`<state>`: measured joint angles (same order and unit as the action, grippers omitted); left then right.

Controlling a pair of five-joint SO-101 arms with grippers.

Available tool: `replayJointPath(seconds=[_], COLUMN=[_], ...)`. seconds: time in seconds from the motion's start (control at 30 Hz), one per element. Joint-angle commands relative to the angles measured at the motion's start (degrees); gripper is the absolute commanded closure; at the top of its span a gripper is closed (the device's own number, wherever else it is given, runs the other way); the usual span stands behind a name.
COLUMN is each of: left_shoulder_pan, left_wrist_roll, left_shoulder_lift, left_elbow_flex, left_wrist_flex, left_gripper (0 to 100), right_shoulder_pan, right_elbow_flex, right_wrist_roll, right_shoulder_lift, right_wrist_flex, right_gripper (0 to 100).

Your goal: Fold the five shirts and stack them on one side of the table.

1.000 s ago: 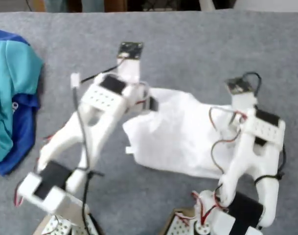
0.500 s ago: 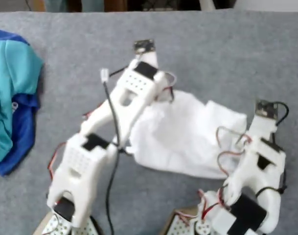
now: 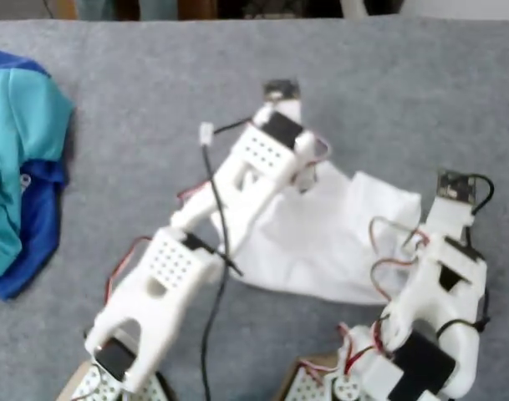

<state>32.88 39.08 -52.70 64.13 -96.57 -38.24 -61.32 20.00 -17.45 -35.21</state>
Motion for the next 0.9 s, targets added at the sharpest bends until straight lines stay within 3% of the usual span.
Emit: replayJointPath(seconds=[0.0,0.07,0.23,0.4,0.6,0.87], left_shoulder_pan=[-0.1,0.2,0.4,1.1,0.9,1.2], left_wrist_roll=[0.5,0.5,0.2,0.4,2.7,2.6], left_shoulder_lift=[0.4,0.4,0.1,-1.5,-1.3,1.7], left_elbow_flex=[6.8,8.4,8.7,5.9,6.2,6.2], left_wrist_flex=[-3.2,-3.9,-3.7,-4.0,-4.1,-4.1], left_gripper=[83,84,97,91,72,76], right_shoulder_pan=[-0.6,-0.6,-0.6,-0.6,-0.6,-0.6], right_elbow_flex=[-0.1,-0.1,-0.1,-0.1,-0.1,-0.1], right_wrist_roll=[-0.4,-0.4,-0.4,-0.4,-0.4,-0.4], right_shoulder_lift=[-1.6,-1.6,-1.6,-1.6,-1.6,-1.6], right_wrist_flex=[1.0,1.0,1.0,1.0,1.0,1.0], right_gripper=[95.6,95.6,95.6,95.6,95.6,95.6])
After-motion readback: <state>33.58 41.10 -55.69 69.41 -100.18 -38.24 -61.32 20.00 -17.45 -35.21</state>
